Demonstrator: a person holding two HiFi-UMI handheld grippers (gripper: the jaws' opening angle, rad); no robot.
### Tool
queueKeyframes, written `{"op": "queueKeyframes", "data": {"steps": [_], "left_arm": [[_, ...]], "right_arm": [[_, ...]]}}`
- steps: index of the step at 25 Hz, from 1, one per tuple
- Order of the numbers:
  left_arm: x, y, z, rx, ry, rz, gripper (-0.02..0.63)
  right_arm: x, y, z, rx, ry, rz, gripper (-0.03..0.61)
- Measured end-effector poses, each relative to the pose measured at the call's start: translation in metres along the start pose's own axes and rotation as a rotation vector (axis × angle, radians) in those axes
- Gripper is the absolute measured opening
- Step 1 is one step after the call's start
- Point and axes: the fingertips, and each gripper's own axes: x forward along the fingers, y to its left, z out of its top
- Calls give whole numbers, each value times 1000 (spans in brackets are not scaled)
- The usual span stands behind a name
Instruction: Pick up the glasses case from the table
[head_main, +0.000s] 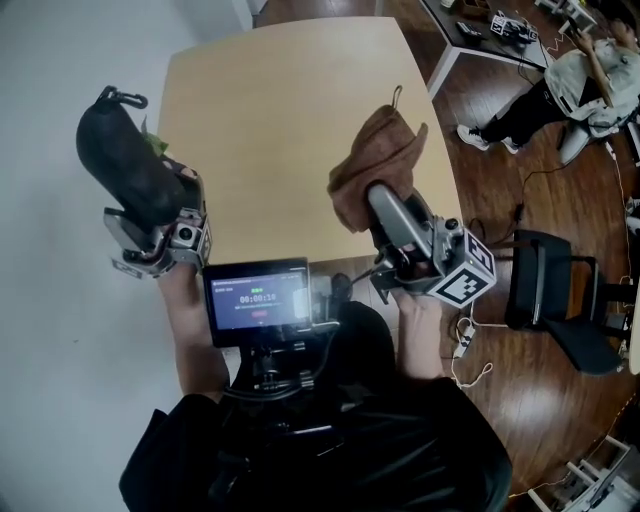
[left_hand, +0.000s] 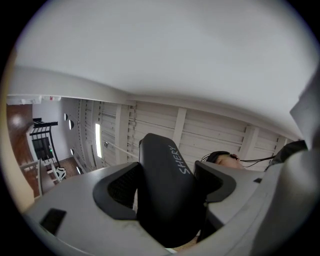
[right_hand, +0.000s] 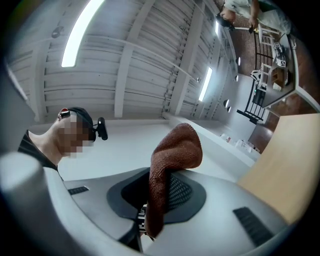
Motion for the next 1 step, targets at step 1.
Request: {"op": "queueKeyframes", "data": {"steps": [1], "left_arm": [[1,1,5,-1,9,-9,362]], "right_arm": [[4,0,-3,-5,-9,2,60]]}}
